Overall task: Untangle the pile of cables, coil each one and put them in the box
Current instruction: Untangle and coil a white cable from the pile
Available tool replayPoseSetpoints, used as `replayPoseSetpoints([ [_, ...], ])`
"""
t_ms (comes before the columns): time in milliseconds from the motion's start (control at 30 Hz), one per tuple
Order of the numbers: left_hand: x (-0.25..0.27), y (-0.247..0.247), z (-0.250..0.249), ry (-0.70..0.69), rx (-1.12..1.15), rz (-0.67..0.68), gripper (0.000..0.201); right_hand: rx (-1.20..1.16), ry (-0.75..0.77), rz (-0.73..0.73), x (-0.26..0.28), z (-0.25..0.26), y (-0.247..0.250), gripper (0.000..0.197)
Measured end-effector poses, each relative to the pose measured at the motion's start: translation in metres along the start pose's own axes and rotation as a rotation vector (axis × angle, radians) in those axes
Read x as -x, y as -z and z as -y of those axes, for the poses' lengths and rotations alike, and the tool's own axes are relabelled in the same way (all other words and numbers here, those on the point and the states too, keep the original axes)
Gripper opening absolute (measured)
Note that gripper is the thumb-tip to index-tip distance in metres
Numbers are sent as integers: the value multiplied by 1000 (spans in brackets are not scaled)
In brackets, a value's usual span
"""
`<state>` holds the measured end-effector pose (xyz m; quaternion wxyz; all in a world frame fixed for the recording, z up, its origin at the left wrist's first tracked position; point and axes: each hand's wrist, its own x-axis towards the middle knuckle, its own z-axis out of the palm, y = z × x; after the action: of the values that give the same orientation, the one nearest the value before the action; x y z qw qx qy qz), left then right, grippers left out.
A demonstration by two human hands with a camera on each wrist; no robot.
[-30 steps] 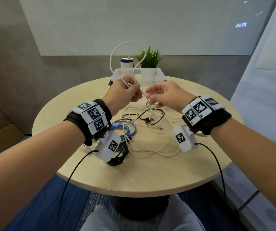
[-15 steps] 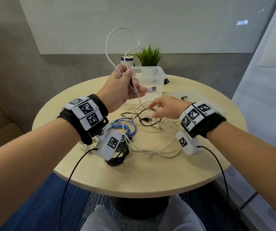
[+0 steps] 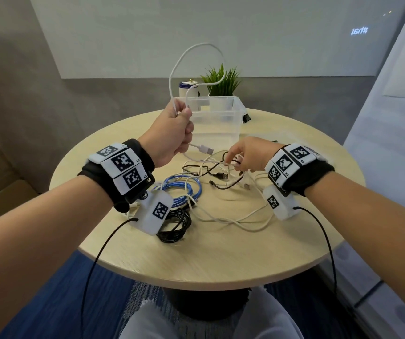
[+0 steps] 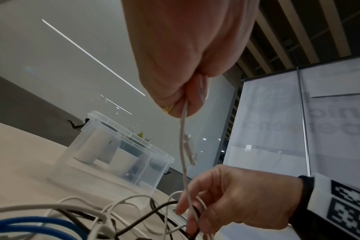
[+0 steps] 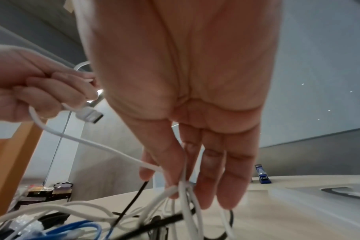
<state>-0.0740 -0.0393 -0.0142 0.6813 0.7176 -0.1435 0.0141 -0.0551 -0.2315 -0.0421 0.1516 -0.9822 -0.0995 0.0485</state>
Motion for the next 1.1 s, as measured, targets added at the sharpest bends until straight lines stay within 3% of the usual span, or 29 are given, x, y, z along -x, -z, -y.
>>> replayPoseSetpoints([
  [133, -2, 4, 1, 34, -59, -77, 25, 37, -58, -41, -2, -5, 1, 38],
  [367, -5, 17, 0, 61, -168, -190, 21, -17, -154, -197, -1, -11, 7, 34],
  [500, -6, 20, 2, 70, -189, -234, 20, -16, -195, -185, 0, -13, 5, 32],
  [667, -6, 11, 5, 80, -103, -197, 17, -46, -107, -228, -4, -6, -2, 20],
  [767, -5, 5, 3, 53, -30, -183, 18, -121, 13, -127, -7, 0, -5, 19],
  [867, -5, 4, -2, -6, 38, -191, 21, 1, 16, -38, -7, 3, -9, 21],
  [1033, -12, 16, -10, -90, 72, -348, 21, 106, -5, 103, -2, -1, -8, 49],
  [1100, -16, 21, -6, -78, 26, -406, 21, 27, -10, 96, -2, -3, -5, 47],
])
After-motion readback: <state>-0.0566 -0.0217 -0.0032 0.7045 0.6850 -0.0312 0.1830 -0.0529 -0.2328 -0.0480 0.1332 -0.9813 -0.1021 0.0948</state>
